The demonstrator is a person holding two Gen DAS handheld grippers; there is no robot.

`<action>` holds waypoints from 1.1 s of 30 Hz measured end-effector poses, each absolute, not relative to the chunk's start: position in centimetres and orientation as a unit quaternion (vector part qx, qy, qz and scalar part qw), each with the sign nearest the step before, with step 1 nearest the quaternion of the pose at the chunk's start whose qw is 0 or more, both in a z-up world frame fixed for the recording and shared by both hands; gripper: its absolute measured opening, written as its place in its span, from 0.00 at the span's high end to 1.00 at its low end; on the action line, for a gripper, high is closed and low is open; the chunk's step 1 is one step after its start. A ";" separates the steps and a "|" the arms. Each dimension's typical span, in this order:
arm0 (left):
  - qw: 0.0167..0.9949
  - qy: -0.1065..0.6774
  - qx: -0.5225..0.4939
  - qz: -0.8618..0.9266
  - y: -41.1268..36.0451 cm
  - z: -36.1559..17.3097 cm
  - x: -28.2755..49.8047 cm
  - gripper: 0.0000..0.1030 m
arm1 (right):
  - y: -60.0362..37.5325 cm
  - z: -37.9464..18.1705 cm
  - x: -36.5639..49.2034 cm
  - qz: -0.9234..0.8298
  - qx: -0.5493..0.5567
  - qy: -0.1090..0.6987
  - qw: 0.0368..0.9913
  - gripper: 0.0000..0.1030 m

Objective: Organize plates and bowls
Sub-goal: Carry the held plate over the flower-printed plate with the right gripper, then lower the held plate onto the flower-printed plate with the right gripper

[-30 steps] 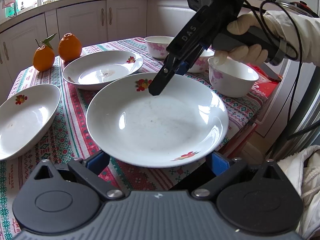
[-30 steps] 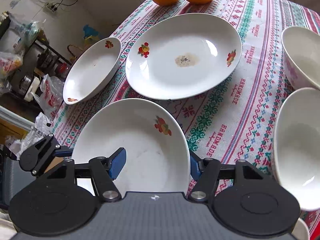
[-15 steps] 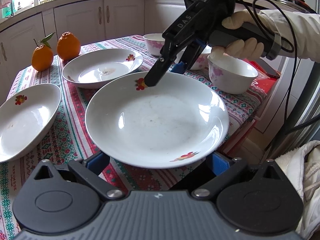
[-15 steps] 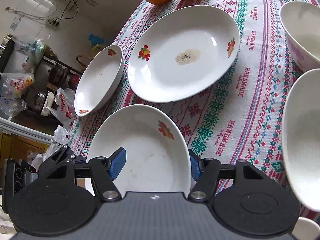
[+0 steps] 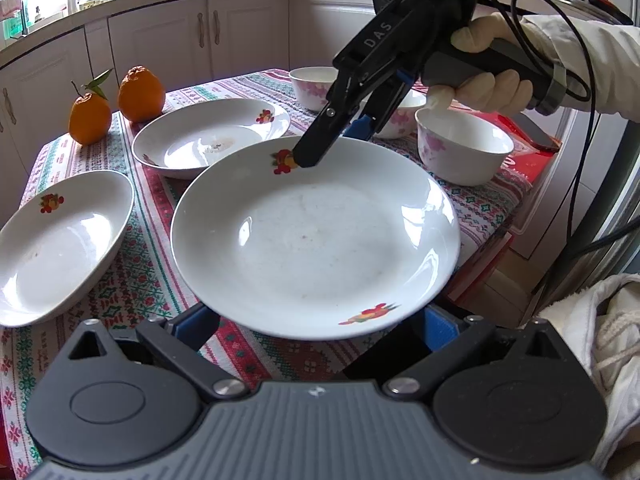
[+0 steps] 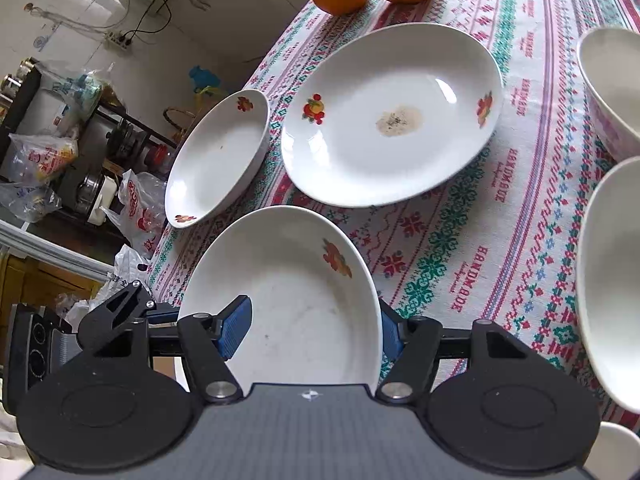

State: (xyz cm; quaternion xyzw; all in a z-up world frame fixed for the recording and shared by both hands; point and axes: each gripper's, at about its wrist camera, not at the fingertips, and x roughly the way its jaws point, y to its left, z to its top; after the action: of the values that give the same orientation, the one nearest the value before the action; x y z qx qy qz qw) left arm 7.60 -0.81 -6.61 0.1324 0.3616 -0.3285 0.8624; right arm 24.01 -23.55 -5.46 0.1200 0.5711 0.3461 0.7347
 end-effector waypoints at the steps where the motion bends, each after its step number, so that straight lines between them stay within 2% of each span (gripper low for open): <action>1: 0.863 0.361 0.130 -0.328 -0.6 -6.5 7.6 0.02 | -23.4 -5.3 24.0 0.347 0.119 0.569 0.736 0.32; 17: 0.887 0.348 0.116 -0.281 5.1 -3.8 9.3 0.02 | -16.2 -2.1 28.1 0.388 0.080 0.547 0.738 0.32; 33: 0.903 0.357 0.093 -0.220 11.7 -3.9 12.4 0.02 | -6.5 -2.3 33.9 0.430 0.043 0.553 0.713 0.32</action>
State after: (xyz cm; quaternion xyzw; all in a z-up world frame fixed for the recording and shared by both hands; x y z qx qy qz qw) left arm 12.37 11.72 -3.88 0.0933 0.3573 -0.2201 0.9029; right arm 33.93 -6.48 -2.34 0.0432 0.5527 0.4298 0.7127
